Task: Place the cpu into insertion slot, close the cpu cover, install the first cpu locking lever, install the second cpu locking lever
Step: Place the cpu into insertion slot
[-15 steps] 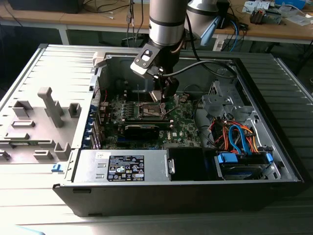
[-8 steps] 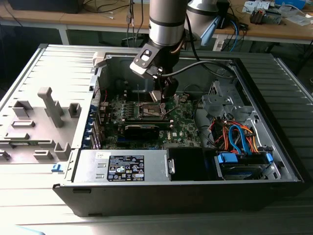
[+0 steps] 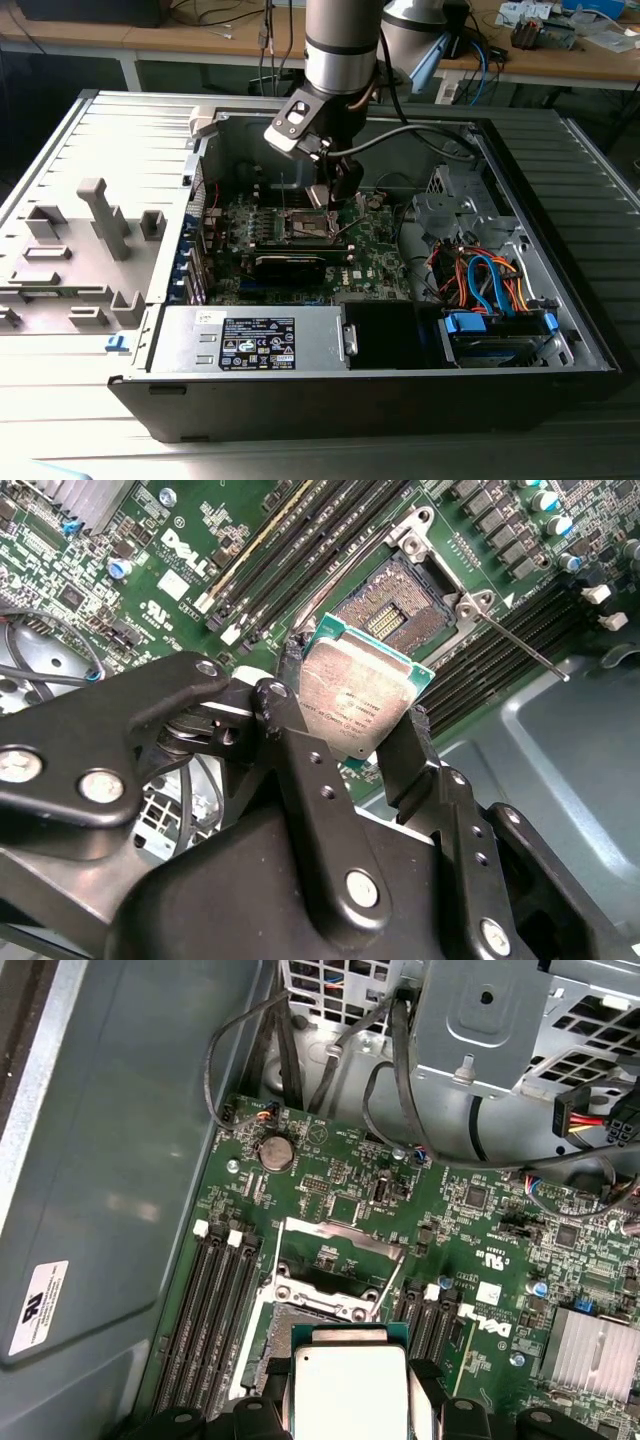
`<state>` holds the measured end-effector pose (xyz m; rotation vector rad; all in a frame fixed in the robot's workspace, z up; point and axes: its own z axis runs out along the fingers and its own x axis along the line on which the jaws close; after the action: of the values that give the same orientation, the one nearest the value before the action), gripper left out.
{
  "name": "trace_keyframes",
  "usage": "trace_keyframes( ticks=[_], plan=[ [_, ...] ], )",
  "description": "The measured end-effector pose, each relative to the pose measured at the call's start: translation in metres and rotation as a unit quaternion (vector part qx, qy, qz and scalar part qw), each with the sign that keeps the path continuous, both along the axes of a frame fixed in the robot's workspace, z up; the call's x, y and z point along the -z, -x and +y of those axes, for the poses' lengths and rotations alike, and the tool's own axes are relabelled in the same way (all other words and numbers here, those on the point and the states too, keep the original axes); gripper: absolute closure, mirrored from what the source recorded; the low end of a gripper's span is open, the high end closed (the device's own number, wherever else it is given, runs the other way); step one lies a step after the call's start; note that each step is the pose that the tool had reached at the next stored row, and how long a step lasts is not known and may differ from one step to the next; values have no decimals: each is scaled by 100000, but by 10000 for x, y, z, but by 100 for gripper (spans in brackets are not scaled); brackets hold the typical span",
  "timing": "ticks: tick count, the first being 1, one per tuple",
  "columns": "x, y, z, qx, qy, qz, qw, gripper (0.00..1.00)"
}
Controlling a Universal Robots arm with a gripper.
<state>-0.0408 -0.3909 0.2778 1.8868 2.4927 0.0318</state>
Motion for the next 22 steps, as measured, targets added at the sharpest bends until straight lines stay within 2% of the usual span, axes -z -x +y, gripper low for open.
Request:
trace_keyframes(
  ticks=[22],
  plan=[
    [10,0,0,2791,36,0,99961,45]
  ],
)
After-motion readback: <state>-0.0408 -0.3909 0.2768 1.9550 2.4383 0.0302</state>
